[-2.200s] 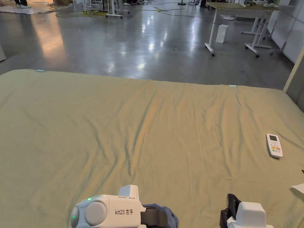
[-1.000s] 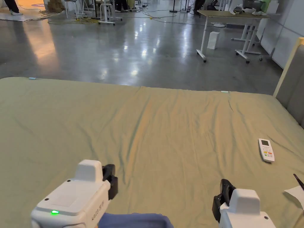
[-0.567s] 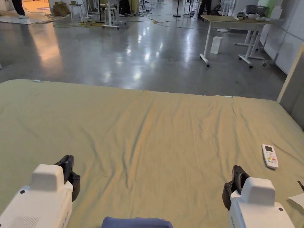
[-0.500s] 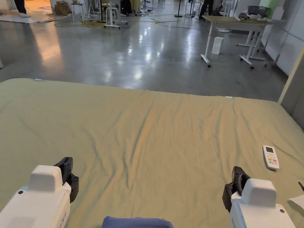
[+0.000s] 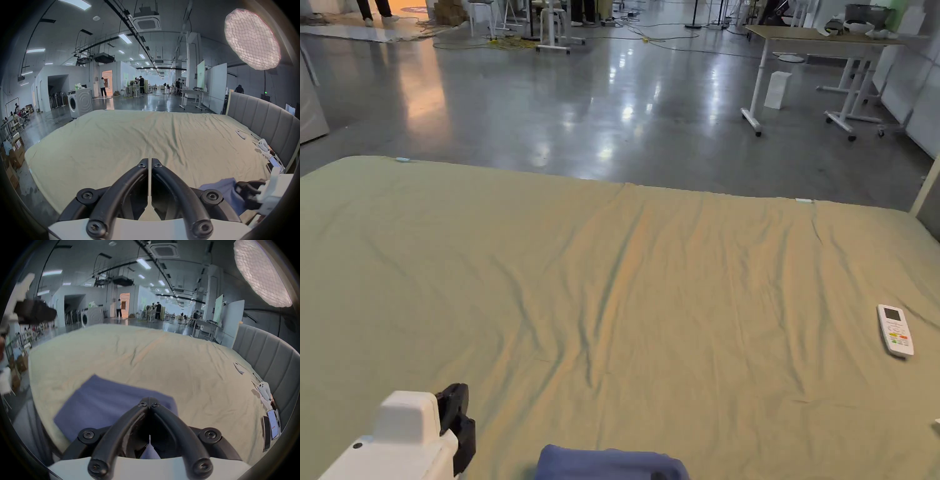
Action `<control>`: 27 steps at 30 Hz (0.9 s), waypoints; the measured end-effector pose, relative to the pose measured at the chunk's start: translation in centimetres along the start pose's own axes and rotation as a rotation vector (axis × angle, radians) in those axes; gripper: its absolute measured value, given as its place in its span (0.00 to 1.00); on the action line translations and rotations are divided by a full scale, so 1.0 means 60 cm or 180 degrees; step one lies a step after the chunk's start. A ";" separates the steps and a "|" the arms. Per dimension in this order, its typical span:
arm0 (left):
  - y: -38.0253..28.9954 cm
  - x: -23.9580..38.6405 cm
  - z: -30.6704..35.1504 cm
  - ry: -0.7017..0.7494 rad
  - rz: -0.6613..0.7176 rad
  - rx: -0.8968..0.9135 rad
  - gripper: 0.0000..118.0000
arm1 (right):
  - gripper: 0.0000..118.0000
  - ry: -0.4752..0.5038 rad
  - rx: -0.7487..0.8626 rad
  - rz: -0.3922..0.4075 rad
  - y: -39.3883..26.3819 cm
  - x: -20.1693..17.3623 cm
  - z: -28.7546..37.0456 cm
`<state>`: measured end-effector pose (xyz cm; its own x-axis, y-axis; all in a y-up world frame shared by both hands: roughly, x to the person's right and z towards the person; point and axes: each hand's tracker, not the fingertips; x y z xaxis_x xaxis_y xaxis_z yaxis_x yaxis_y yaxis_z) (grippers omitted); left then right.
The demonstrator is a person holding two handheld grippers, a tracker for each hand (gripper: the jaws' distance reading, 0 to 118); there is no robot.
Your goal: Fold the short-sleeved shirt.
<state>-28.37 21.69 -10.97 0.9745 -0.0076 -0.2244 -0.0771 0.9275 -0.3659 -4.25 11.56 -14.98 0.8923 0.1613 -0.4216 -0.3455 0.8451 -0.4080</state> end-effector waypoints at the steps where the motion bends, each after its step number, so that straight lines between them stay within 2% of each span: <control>1: -0.005 -0.003 0.003 -0.0015 0.0031 -0.0040 0.03 | 0.00 -0.0098 -0.0064 0.0098 -0.006 -0.003 -0.012; 6: -0.034 -0.024 0.013 -0.0228 0.0177 -0.0261 0.03 | 0.00 -0.0255 -0.0130 0.0142 -0.037 0.012 -0.050; 8: -0.043 -0.029 0.010 -0.0351 0.0201 -0.0432 0.03 | 0.00 -0.0342 -0.0130 -0.0054 -0.033 0.024 -0.045; 12: -0.045 -0.030 -0.006 -0.0580 0.0501 -0.0693 0.03 | 0.00 -0.0406 -0.0189 -0.0152 -0.034 0.035 -0.049; 15: -0.036 -0.022 -0.028 -0.0951 0.0789 -0.1083 0.03 | 0.00 -0.0428 -0.0221 -0.0174 -0.036 0.037 -0.048; 16: -0.038 -0.024 -0.041 -0.1106 0.0870 -0.1227 0.08 | 0.00 -0.0428 -0.0224 -0.0173 -0.037 0.036 -0.048; 17: -0.048 -0.033 -0.062 -0.1268 0.0947 -0.1424 0.22 | 0.00 -0.0426 -0.0230 -0.0167 -0.038 0.036 -0.049; 20: -0.069 -0.040 -0.125 -0.1509 0.1341 -0.1892 0.79 | 0.00 -0.0414 -0.0247 -0.0158 -0.040 0.037 -0.048; 27: -0.119 -0.065 -0.238 -0.2288 0.2066 -0.2433 0.81 | 0.00 -0.0420 -0.0257 -0.0158 -0.042 0.036 -0.047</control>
<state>-34.63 9.79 -20.39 0.5857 0.8040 -0.1024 -0.4579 0.2241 -0.8603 -2.25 8.38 -17.14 0.9375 0.1903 -0.2913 -0.3174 0.8108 -0.4918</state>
